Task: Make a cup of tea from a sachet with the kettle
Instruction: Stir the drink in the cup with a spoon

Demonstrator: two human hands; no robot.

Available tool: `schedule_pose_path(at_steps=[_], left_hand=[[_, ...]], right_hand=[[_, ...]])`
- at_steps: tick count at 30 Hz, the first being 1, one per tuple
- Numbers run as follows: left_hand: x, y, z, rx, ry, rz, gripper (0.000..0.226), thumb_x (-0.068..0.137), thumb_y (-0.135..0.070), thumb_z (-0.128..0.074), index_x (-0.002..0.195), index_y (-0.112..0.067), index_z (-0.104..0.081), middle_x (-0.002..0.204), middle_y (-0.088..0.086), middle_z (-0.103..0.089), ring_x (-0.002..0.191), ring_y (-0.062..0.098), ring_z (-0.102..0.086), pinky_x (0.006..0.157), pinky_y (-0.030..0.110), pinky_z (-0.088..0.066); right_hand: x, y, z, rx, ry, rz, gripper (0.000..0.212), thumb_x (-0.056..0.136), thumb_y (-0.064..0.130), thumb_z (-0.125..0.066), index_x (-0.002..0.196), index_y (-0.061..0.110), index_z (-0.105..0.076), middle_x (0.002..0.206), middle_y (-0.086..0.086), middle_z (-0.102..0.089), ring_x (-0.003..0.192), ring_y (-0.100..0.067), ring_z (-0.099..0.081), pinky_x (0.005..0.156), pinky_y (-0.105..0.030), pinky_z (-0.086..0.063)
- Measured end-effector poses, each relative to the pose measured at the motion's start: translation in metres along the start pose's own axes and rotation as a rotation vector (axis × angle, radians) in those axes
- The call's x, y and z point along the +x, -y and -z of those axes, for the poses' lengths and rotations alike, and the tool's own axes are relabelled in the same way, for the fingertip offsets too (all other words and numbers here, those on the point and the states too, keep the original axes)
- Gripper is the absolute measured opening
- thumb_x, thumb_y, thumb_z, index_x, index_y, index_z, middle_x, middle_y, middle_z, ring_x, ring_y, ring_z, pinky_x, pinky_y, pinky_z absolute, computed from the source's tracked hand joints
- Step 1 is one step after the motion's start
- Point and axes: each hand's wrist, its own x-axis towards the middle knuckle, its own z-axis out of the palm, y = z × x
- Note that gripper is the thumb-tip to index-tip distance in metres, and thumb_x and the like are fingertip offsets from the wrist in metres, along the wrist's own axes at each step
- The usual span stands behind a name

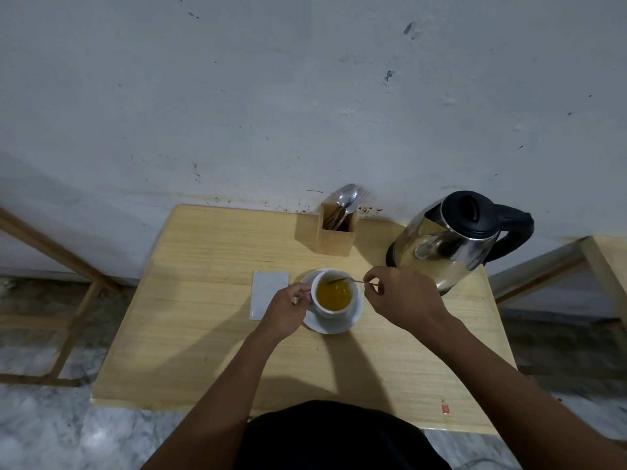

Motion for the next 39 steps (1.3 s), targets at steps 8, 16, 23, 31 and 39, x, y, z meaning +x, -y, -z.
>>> schedule_pose_path(at_steps=[8,16,23,31,39], left_hand=[[0.002,0.000,0.001,0.018,0.006,0.001,0.021,0.095,-0.012,-0.051,0.110,-0.017,-0.065,0.095,-0.003,-0.062,0.088,0.011,-0.056,0.067,0.017,-0.043],[0.003,0.000,0.001,0.042,0.017,0.013,0.019,0.095,-0.013,-0.051,0.100,-0.027,-0.063,0.089,-0.013,-0.060,0.091,0.018,-0.059,0.085,0.048,-0.055],[0.001,-0.003,0.001,0.034,0.021,0.003,0.019,0.095,-0.011,-0.051,0.101,-0.026,-0.063,0.088,-0.015,-0.060,0.090,0.018,-0.059,0.086,0.048,-0.054],[0.003,-0.002,0.001,0.046,0.015,0.010,0.020,0.095,-0.012,-0.051,0.103,-0.025,-0.064,0.089,-0.009,-0.062,0.092,0.020,-0.060,0.084,0.046,-0.054],[0.004,-0.003,0.002,0.063,0.024,0.030,0.021,0.095,-0.011,-0.052,0.108,-0.019,-0.065,0.092,-0.004,-0.062,0.097,0.024,-0.062,0.086,0.049,-0.055]], right_hand=[[-0.037,-0.022,-0.036,0.312,-0.126,-0.115,0.022,0.093,0.035,-0.058,0.113,0.036,-0.066,0.084,0.008,-0.073,0.079,-0.012,-0.067,0.061,-0.028,-0.048],[-0.053,-0.022,-0.060,0.362,-0.143,-0.153,0.020,0.095,0.035,-0.055,0.113,0.037,-0.065,0.067,0.014,-0.059,0.072,-0.011,-0.064,0.051,-0.019,-0.033],[-0.055,-0.020,-0.066,0.394,-0.150,-0.186,0.021,0.096,0.036,-0.054,0.115,0.037,-0.064,0.066,0.017,-0.056,0.072,-0.011,-0.064,0.053,-0.023,-0.037],[-0.054,-0.015,-0.066,0.423,-0.155,-0.203,0.023,0.098,0.037,-0.051,0.118,0.036,-0.063,0.060,0.020,-0.051,0.063,-0.004,-0.048,0.052,-0.014,-0.030],[-0.056,-0.014,-0.067,0.459,-0.141,-0.234,0.025,0.098,0.040,-0.048,0.119,0.037,-0.062,0.060,0.019,-0.052,0.064,-0.007,-0.051,0.053,-0.018,-0.033]])
